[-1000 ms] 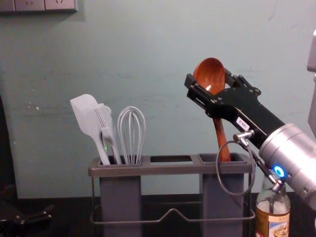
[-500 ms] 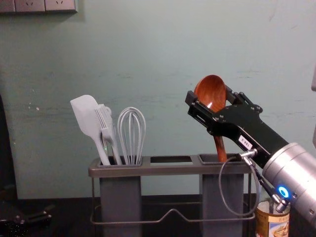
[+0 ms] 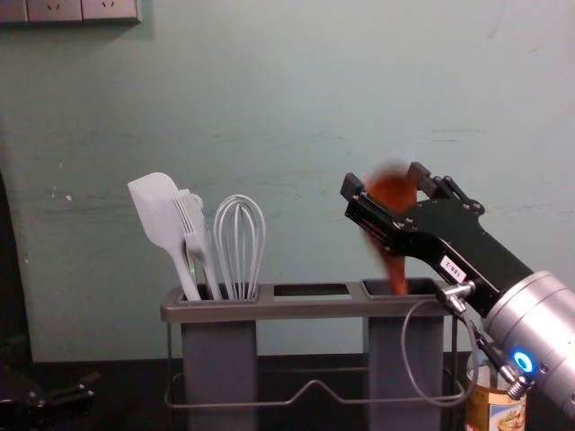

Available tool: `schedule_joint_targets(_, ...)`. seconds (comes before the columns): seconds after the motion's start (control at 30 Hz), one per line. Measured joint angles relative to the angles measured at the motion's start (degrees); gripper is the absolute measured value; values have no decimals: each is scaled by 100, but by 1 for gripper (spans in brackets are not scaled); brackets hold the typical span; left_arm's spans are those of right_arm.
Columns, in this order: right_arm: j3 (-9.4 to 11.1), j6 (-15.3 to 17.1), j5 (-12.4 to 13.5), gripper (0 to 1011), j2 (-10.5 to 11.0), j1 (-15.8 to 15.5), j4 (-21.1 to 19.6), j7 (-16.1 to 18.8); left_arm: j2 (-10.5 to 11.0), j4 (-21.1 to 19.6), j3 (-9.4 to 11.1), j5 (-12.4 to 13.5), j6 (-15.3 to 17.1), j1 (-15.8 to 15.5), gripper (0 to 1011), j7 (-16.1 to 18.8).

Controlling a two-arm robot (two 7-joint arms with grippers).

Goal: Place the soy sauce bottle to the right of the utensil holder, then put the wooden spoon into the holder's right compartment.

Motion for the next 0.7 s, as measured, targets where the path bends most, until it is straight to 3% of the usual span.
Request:
schedule_joint_targets(0.17,23,15,5,1003,-17,-12,-28,-28,0,0,0,1,0,0,1005,0)
schedule_joint_targets(0.7,82,28,45,1002,-22,-27,-176,-37,0,0,0,0,0,0,1005,0)
